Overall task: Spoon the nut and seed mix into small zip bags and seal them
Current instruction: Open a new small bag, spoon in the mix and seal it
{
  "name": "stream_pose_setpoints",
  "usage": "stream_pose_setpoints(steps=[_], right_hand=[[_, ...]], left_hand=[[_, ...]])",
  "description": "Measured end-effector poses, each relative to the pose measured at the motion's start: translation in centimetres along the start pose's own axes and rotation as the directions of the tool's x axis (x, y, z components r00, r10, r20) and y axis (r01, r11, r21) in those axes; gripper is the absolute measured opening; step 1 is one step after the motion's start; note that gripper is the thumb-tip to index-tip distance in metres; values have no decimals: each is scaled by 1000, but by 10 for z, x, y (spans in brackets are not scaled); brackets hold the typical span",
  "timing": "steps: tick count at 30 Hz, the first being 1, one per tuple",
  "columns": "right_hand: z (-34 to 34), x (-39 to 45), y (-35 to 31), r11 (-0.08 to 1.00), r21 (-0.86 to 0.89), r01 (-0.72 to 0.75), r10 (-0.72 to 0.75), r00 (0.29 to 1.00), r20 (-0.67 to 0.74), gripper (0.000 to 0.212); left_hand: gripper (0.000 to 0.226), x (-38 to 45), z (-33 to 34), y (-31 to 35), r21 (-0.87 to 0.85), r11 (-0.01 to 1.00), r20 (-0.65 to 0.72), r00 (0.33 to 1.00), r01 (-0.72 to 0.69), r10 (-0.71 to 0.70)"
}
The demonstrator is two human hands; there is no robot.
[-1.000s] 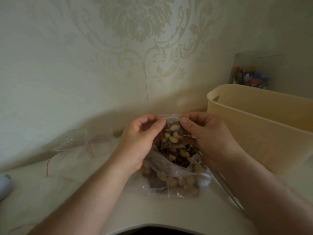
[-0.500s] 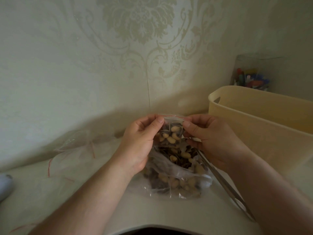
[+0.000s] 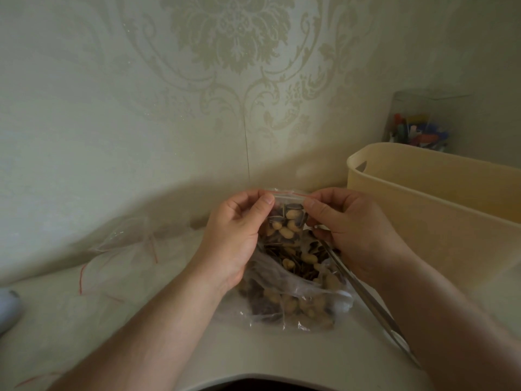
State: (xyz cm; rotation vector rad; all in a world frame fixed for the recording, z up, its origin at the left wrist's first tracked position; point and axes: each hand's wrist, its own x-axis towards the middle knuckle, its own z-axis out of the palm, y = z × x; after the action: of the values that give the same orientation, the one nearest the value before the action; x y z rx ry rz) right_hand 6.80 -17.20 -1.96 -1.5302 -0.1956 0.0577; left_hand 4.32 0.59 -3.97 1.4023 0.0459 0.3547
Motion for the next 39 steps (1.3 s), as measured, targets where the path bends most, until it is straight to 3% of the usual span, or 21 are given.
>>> stream_pose_setpoints(steps=[8,14,23,39], right_hand=[[3,-6,-4,999,-30,20,-20,1000,9,7],[3,-9,-6,996,-62,61,-61,998,-2,10],[2,-7,-3,999,-31,40,-39,999,24,7],[0,-1,9,962,-209,177,-178,984,13,7]], left_hand=[[9,-2,1,0,-56,998,32,999,4,-3],[16,-2,0,0,-29,1000,62,998,13,-11],[9,-4,1,0,46,996,58,996,-72,70],[10,-5,1,0,43,998,84,995,-53,49]])
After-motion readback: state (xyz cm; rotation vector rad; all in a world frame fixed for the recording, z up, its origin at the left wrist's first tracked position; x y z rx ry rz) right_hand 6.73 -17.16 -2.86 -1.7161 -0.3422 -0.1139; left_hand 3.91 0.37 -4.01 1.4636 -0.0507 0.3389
